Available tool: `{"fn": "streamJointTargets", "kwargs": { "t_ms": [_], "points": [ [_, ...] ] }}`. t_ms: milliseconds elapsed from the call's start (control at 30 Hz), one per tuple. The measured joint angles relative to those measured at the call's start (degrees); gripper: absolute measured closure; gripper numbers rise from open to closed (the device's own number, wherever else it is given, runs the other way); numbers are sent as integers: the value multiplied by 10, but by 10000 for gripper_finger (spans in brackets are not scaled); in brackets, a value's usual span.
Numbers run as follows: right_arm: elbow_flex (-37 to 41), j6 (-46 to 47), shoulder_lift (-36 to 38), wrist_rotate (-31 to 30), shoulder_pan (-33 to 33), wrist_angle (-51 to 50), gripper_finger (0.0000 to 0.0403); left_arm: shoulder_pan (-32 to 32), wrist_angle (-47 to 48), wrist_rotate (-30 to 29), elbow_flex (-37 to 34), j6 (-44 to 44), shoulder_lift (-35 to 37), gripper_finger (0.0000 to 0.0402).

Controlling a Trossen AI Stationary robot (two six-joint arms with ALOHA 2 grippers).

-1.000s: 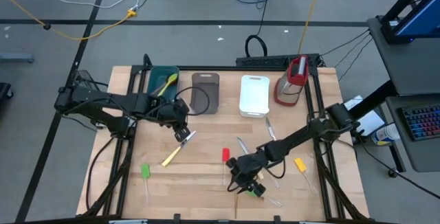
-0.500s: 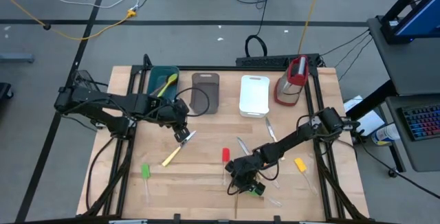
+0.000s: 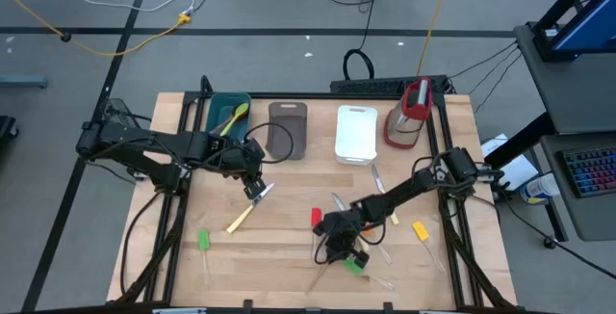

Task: Pick & Place Kitchen Items
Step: Put the golden serving spoon into the blue bin

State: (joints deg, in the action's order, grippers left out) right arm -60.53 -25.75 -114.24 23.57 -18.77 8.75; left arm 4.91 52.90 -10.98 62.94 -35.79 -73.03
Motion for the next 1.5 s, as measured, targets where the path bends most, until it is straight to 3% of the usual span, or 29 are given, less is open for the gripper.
{"fn": "streamJointTargets", "kwargs": {
  "t_ms": [200, 433, 767, 867, 1000, 1300, 1500],
  "points": [
    [1, 15, 10, 32, 7, 0, 382, 0, 0, 0, 0, -1, 0, 321],
    [2, 25, 53, 19, 12, -9, 391, 1, 0, -18, 0, 8, 0, 321],
    [2, 22, 127, -119, 50, -78, 388, 1, -5, -56, 0, 18, 0, 321],
    [2, 49, 144, -184, 71, -93, 388, 2, -6, -62, 0, 69, 0, 321],
    [1, 87, 158, -224, 100, -91, 388, 15, -17, -87, 0, 123, 0, 321],
    [1, 175, 160, -236, 150, -108, 388, 80, -104, -178, -12, 167, 0, 321],
    [1, 176, 160, -235, 154, -102, 388, 117, -303, -201, -122, 219, 0, 321]
  ]
}}
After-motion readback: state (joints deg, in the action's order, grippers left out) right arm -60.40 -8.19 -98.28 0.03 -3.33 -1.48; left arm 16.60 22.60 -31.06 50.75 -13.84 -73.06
